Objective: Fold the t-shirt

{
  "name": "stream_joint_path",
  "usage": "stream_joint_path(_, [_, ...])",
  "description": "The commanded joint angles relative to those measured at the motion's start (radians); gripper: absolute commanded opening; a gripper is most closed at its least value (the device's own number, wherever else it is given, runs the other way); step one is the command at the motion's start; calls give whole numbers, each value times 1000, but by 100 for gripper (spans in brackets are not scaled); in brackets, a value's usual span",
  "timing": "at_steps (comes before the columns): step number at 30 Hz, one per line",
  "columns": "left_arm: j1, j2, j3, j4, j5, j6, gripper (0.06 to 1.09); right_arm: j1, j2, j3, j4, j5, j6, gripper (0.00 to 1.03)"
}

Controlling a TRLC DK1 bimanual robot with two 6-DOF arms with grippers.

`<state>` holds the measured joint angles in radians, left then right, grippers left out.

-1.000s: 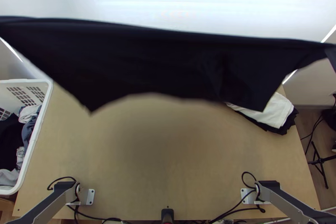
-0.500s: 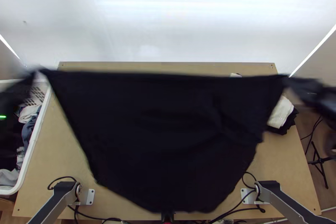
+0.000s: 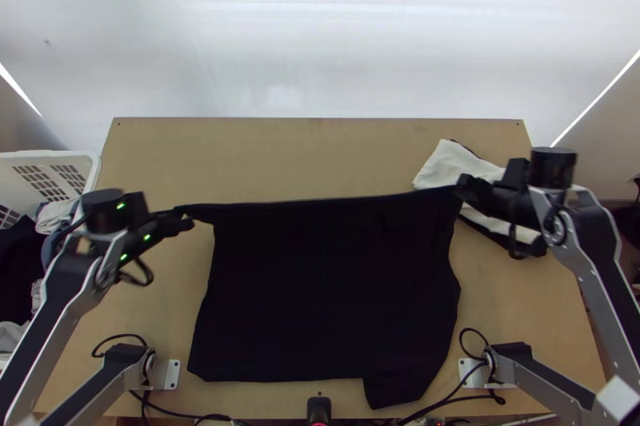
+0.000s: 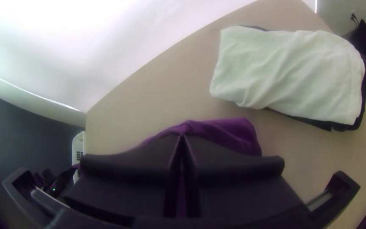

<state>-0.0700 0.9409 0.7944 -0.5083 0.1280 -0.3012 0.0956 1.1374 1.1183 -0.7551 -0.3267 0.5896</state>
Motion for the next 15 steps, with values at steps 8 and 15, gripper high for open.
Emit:
stream_joint_path(8, [118,536,163,335,-53,27,9,19,292,-17,273,95,-50,3])
stream_joint_path(15, [205,743,290,373,-53,19,9,30,473,103,319,109,-40,3])
